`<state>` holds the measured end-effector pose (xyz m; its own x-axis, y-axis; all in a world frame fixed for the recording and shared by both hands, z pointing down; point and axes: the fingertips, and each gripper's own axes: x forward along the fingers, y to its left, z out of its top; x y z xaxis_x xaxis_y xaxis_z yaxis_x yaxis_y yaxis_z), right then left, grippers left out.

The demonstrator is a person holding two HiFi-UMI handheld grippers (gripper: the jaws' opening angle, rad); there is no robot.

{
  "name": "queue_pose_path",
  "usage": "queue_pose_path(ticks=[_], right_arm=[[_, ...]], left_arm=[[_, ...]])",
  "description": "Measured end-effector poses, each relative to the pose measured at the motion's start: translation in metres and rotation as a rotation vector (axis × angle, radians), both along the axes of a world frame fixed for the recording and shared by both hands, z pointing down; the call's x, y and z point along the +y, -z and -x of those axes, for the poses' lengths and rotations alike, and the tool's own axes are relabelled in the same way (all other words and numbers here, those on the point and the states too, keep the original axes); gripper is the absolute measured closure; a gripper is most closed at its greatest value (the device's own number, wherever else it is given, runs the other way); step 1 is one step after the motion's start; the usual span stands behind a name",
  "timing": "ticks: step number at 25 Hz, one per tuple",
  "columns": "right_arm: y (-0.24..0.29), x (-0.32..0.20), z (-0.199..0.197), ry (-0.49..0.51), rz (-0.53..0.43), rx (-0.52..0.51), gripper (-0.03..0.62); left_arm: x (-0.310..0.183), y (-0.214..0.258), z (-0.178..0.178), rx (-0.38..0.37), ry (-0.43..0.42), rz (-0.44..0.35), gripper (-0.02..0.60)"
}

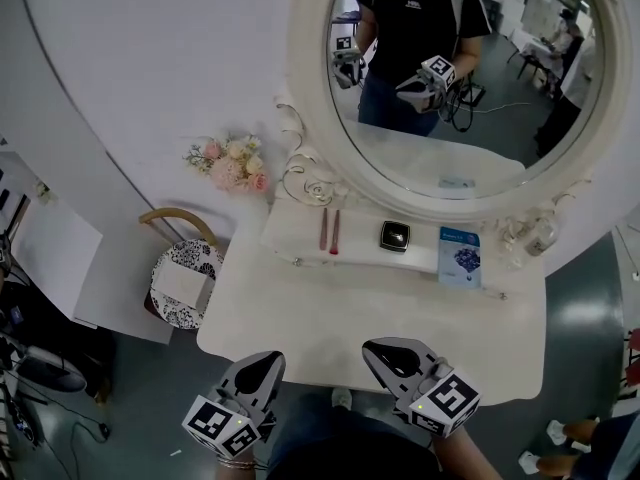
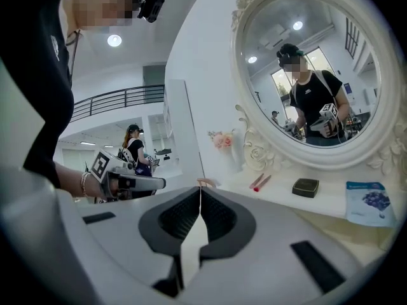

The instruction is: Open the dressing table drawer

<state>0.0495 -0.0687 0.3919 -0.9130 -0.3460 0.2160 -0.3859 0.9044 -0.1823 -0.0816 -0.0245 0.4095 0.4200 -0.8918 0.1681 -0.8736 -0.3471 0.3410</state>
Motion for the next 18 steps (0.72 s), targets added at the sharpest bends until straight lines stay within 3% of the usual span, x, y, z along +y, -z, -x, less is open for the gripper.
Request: queue_pose_path(ticks=[8, 18], right_arm=[[-0.011, -0.011, 0.003, -0.025, 0.044, 0.014, 0.576], [-0.005, -0.049, 0.025, -0.104, 0.052, 0.023, 0.576]], left_arm=[[-0.023, -0.002, 0.011, -0.016, -0.013, 0.008, 0.565], [-0.074, -0.009, 0.028, -0.021, -0.124, 0.038, 0.565]])
